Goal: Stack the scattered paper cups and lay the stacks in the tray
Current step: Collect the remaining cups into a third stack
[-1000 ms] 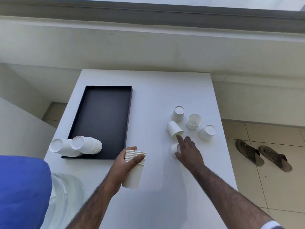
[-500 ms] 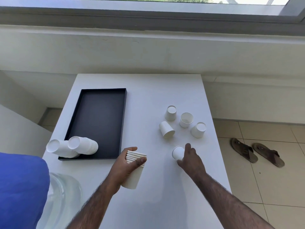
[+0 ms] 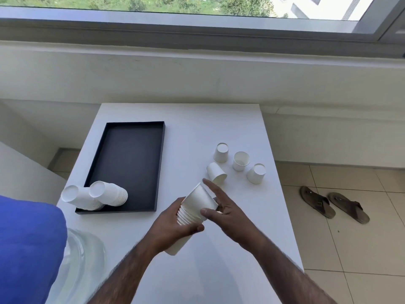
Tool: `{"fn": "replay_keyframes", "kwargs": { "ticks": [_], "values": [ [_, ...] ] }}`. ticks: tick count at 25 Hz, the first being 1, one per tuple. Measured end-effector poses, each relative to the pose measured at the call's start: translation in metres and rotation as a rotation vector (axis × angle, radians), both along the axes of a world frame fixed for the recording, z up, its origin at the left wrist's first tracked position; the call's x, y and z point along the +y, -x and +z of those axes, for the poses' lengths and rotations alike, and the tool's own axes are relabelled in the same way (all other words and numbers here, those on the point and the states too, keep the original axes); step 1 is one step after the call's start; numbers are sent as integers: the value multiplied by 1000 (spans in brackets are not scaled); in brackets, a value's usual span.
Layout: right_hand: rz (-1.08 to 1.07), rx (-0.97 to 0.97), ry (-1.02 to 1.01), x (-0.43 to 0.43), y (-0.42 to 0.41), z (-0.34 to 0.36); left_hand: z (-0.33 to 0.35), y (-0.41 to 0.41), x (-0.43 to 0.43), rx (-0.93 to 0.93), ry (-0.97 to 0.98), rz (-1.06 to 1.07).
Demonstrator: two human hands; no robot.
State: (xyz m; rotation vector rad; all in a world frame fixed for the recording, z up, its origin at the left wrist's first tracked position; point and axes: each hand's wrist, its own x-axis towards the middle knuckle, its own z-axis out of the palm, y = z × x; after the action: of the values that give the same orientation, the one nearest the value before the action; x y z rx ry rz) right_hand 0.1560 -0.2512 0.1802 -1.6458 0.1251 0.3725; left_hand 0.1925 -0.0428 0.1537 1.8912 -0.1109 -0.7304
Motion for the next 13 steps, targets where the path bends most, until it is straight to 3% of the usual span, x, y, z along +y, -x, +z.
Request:
{"fn": "replay_keyframes", "kwargs": {
  "ticks": [6, 13],
  "values": [
    [150, -125, 417, 3, -11, 27, 17, 3, -3, -52, -35, -51],
    [177, -360, 492, 7, -10, 36, 26, 2, -7, -132, -79, -98]
  ]
}}
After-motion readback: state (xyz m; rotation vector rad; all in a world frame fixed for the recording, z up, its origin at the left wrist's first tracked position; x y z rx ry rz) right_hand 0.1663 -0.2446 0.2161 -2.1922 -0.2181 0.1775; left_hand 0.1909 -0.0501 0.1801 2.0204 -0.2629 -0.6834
